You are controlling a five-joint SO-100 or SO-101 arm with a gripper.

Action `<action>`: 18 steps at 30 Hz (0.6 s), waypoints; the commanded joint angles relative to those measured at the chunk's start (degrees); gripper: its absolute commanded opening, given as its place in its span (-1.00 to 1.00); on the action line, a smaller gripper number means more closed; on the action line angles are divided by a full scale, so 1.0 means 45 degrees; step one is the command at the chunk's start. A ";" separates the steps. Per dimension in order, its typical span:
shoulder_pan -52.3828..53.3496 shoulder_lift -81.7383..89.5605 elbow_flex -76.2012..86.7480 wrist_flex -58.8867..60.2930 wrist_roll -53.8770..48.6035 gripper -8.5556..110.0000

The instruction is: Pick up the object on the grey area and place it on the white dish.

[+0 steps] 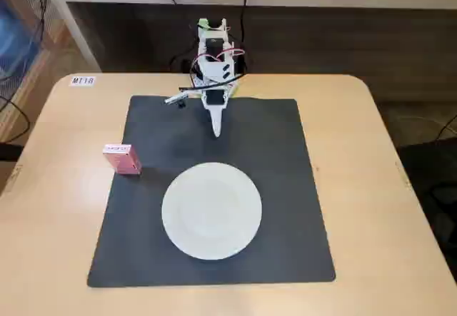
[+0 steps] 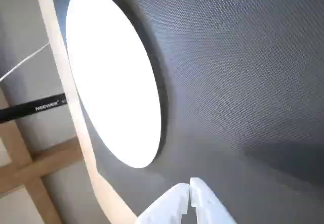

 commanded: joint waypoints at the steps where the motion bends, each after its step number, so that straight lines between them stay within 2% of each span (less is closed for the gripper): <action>1: 0.0137 -0.0293 0.0020 -0.2812 -0.3027 -0.86; 11: 0.0137 -0.1738 -0.0762 -0.3184 -0.3223 -0.86; 18: 0.0215 -0.7500 -0.7422 -0.2734 -0.4121 -0.86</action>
